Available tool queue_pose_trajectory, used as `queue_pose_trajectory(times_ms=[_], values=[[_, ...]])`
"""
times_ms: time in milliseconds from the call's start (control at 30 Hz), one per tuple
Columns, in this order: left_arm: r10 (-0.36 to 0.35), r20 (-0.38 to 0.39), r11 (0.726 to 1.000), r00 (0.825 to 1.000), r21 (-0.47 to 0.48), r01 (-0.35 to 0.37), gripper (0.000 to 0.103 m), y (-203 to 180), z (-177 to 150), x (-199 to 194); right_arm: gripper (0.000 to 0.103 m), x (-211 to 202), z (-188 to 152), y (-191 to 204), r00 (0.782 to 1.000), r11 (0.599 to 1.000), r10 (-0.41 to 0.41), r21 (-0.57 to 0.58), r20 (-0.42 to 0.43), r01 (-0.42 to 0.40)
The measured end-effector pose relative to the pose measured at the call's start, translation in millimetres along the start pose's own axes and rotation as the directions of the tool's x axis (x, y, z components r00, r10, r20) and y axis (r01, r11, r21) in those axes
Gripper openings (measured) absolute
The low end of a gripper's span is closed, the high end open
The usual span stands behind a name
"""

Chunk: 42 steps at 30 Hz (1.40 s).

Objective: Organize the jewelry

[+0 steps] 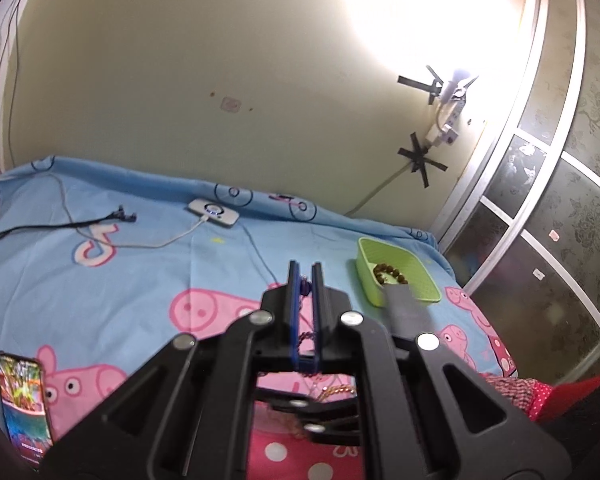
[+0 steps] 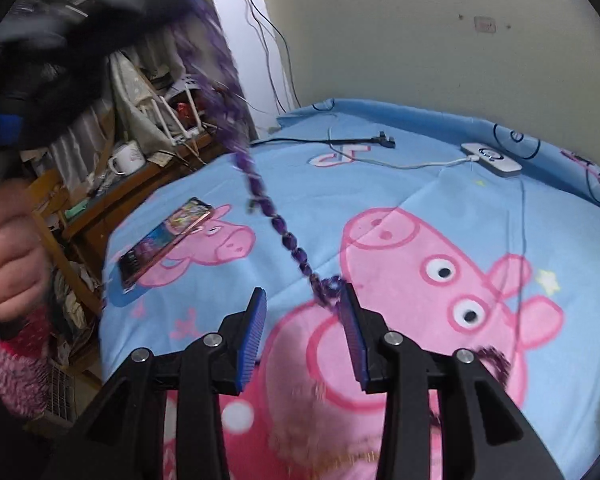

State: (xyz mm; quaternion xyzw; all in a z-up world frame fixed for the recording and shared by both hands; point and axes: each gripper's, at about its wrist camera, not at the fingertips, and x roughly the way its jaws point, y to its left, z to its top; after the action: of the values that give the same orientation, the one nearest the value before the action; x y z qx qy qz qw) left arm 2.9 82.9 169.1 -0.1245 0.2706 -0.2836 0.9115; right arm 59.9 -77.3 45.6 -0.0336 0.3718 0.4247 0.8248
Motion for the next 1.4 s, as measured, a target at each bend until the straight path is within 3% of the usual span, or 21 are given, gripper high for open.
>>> queue_pose_trajectory(times_ms=[67, 100, 233, 267, 333, 400, 467, 633, 667, 767, 800, 1400], values=[[0.0, 0.012, 1.0, 1.0, 0.005, 0.0, 0.005, -2.2, 0.4, -4.7, 0.017, 14.6, 1.2, -8.1, 0.999, 0.999, -0.003, 0.039, -0.036, 0.004], [0.003, 0.017, 1.0, 1.0, 0.007, -0.003, 0.005, -2.7, 0.2, -7.0, 0.001, 20.0, 0.7, -12.7, 0.999, 0.998, -0.001, 0.059, -0.052, 0.004], [0.087, 0.01, 0.996, 0.996, 0.012, -0.087, 0.005, 4.5, -7.4, -4.0, 0.0, 26.0, -5.2, -41.2, 0.997, 0.979, 0.043, 0.201, -0.068, -0.029], [0.138, -0.01, 0.99, 0.99, 0.018, -0.138, 0.005, 7.7, -12.0, 2.9, 0.0, 22.3, -5.9, -44.0, 0.998, 0.976, 0.033, 0.215, -0.059, -0.02], [0.245, -0.061, 0.969, 0.968, 0.046, -0.242, 0.005, 12.7, -22.7, 22.2, 0.0, 11.7, -7.2, -51.3, 1.0, 0.97, 0.002, 0.243, -0.031, 0.005], [0.342, -0.116, 0.939, 0.933, 0.087, -0.333, 0.005, 17.3, -35.6, 43.9, 0.0, -0.1, -9.1, -60.9, 1.0, 0.96, -0.029, 0.279, 0.001, 0.028], [0.423, -0.187, 0.905, 0.886, 0.127, -0.405, 0.005, 24.7, -52.9, 71.3, 0.0, -7.1, -11.5, -67.1, 0.999, 0.951, -0.051, 0.307, 0.02, 0.042], [0.481, -0.282, 0.876, 0.83, 0.18, -0.446, 0.005, 31.8, -83.2, 108.3, 0.0, -16.2, -17.9, -84.2, 0.998, 0.927, -0.052, 0.373, 0.043, 0.033], [0.484, -0.295, 0.875, 0.824, 0.187, -0.447, 0.012, 31.5, -86.8, 112.8, 0.0, -16.4, -18.8, -87.0, 0.998, 0.923, -0.05, 0.383, 0.041, 0.031], [0.497, -0.29, 0.867, 0.818, 0.203, -0.455, 0.035, 29.7, -91.9, 117.3, 0.0, -14.2, -21.5, -91.8, 0.998, 0.917, -0.047, 0.398, 0.031, 0.03], [0.503, -0.283, 0.863, 0.816, 0.215, -0.458, 0.037, 28.4, -93.1, 117.6, 0.0, -14.7, -22.1, -92.0, 0.999, 0.917, -0.046, 0.398, 0.03, 0.03], [0.537, -0.309, 0.842, 0.785, 0.244, -0.481, 0.038, 34.2, -100.6, 131.7, 0.0, -16.4, -24.9, -92.1, 0.998, 0.909, -0.019, 0.416, 0.055, -0.006]])
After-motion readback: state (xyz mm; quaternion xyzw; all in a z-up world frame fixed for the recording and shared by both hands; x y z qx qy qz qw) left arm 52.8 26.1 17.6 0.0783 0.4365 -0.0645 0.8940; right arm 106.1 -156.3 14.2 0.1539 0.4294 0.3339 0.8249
